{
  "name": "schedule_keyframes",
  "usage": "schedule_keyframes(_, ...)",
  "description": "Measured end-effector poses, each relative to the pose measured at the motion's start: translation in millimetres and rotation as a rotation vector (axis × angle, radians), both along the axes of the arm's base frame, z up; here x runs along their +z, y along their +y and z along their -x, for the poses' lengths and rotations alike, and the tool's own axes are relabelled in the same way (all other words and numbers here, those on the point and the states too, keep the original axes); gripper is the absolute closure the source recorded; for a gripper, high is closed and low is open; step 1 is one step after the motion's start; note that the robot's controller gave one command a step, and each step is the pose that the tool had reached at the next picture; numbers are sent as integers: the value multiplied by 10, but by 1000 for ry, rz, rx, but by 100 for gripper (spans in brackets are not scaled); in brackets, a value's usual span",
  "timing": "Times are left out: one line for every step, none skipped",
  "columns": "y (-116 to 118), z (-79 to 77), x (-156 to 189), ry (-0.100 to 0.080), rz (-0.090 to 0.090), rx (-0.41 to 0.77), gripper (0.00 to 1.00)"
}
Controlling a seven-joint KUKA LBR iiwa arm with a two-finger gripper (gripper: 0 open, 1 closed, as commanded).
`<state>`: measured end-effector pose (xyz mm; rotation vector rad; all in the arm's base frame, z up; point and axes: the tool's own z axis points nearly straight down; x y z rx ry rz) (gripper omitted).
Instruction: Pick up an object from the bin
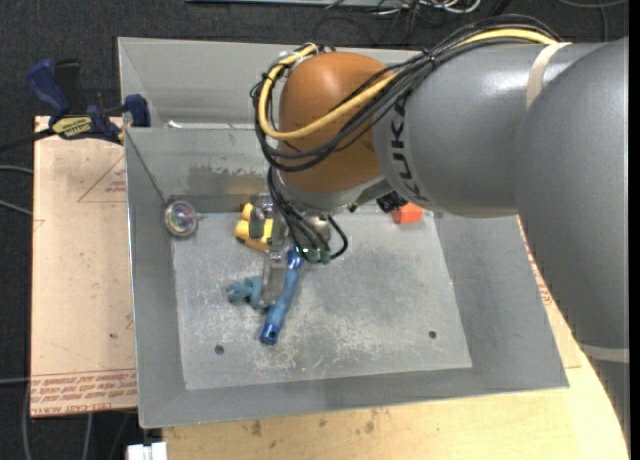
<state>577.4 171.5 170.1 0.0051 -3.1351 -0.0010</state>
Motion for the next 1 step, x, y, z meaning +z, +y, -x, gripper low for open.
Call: schedule_keyframes(-542, 144, -1031, -2, 0, 312, 0)
